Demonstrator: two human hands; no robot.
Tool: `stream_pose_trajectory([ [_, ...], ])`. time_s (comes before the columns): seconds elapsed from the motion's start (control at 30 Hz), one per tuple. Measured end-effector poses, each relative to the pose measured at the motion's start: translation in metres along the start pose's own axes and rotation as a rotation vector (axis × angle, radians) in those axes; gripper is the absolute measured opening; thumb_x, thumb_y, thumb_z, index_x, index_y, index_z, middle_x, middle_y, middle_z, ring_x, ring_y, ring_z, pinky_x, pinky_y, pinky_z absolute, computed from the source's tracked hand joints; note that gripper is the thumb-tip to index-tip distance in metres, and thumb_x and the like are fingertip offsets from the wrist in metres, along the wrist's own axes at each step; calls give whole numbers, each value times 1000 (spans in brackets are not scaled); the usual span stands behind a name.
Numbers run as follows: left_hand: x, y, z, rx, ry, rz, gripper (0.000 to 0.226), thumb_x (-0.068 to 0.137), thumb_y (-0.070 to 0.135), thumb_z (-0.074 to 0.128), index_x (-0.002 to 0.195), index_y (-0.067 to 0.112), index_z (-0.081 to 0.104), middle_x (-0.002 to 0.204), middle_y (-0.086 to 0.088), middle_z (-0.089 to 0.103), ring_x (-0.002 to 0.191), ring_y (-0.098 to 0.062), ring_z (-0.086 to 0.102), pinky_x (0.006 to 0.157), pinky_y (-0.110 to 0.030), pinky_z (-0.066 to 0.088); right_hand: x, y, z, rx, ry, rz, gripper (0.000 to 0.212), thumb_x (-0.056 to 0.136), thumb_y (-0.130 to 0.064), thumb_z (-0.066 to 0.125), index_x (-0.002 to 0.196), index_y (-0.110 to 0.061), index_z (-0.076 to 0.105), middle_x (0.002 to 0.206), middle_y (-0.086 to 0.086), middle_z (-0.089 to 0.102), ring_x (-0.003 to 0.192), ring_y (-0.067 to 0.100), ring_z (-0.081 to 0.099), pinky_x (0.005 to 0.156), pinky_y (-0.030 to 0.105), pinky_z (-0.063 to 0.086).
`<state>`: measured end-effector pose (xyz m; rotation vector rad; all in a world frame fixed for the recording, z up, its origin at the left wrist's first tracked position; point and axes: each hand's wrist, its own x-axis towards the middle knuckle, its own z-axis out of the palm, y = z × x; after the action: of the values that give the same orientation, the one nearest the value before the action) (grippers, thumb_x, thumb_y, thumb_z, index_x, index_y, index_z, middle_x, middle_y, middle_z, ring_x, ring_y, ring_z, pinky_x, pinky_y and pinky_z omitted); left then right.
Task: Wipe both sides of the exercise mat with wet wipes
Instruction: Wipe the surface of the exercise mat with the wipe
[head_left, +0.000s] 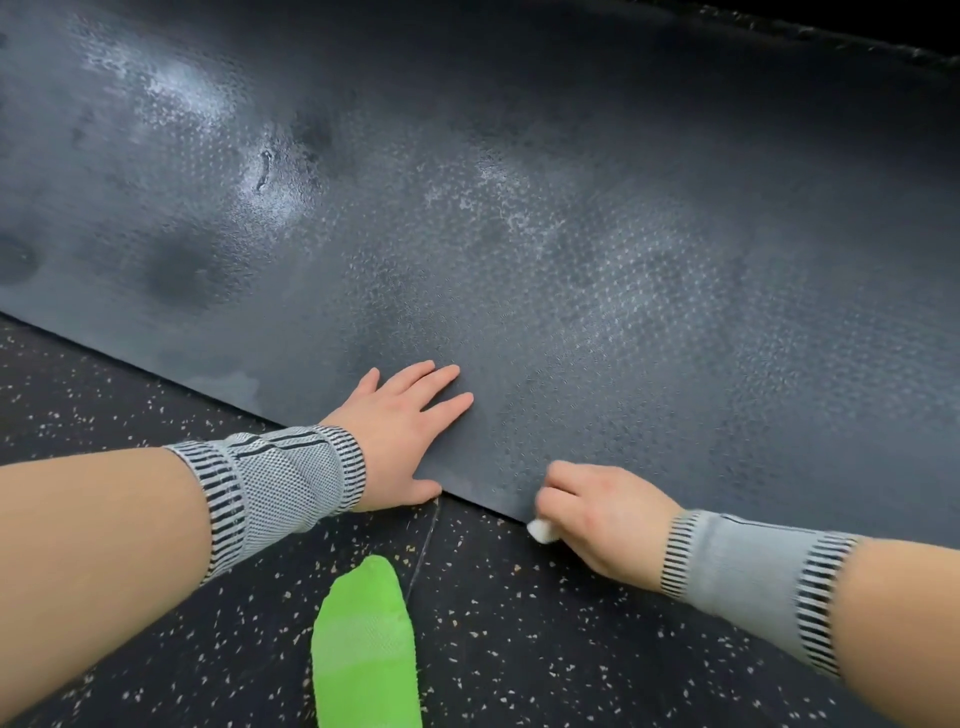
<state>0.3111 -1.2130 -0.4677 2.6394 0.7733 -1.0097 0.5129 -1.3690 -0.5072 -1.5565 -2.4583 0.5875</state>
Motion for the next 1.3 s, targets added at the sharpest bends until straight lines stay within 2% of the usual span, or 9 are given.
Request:
stream_pose_trajectory([
  [0.13, 0, 0, 0, -14, 15, -15, 96, 85, 62, 55, 156, 31, -2, 162, 3, -17, 150, -19, -13, 120, -53, 10, 74, -22, 11, 77, 101, 25, 35, 59, -14, 87, 72, -11, 54, 70, 6, 49, 47, 24, 51, 41, 24, 37],
  [0.3, 2, -2, -2, -37, 28, -17, 100, 83, 65, 56, 156, 31, -3, 162, 3, -18, 150, -18, -15, 120, -53, 8, 52, -8, -2, 59, -144, -8, 23, 74, -6, 68, 92, -17, 58, 89, 5, 51, 65, 25, 56, 56, 32, 47],
  [0.47, 11, -3, -10, -24, 25, 10, 102, 83, 67, 56, 155, 32, -7, 161, 5, -21, 149, -18, -17, 121, -52, 5, -32, 30, -20, -16, -126, -105, 16, 70, -24, 45, 82, -31, 37, 73, -8, 48, 47, 10, 48, 40, 19, 40],
  [0.57, 13, -6, -15, -18, 29, -3, 101, 84, 65, 57, 155, 32, -7, 161, 5, -21, 149, -18, -17, 121, -53, 5, -22, 26, -17, -9, -84, -91, 3, 77, -25, 45, 79, -23, 46, 72, -4, 48, 47, 14, 47, 40, 23, 43],
  [0.7, 13, -11, -14, -34, 35, -34, 101, 84, 64, 57, 156, 31, -6, 161, 4, -21, 149, -18, -16, 121, -52, 6, 43, 3, -2, 19, 66, -58, 26, 84, -33, 42, 70, -13, 53, 69, 3, 48, 43, 21, 46, 37, 22, 38],
  [0.87, 12, -16, -14, -56, 37, -59, 101, 84, 66, 55, 156, 30, -6, 162, 3, -20, 149, -18, -16, 121, -52, 5, 78, -8, -1, 74, 47, -10, 17, 81, -24, 47, 75, -11, 56, 73, 8, 51, 46, 27, 52, 38, 27, 42],
  [1.0, 19, -15, -20, -64, 50, -58, 99, 85, 65, 55, 156, 31, -5, 162, 4, -19, 150, -18, -15, 121, -52, 5, 77, 38, -36, -14, -3, 480, 13, 90, -20, 48, 99, -20, 57, 104, 7, 54, 88, 33, 60, 73, 36, 48],
  [1.13, 28, -14, -26, -66, 77, -46, 97, 86, 65, 53, 156, 31, -4, 162, 4, -18, 150, -18, -14, 121, -52, 6, 66, 80, -61, -72, 163, 931, 14, 92, -29, 46, 97, -17, 52, 103, 9, 59, 90, 34, 59, 73, 35, 42],
  [1.3, 36, -11, -33, -69, 80, -55, 94, 88, 63, 52, 156, 31, -3, 162, 4, -19, 150, -18, -15, 120, -53, 6, 76, -10, -32, 47, -195, 457, 20, 97, -27, 38, 109, -14, 49, 110, 7, 55, 95, 32, 60, 75, 35, 42],
])
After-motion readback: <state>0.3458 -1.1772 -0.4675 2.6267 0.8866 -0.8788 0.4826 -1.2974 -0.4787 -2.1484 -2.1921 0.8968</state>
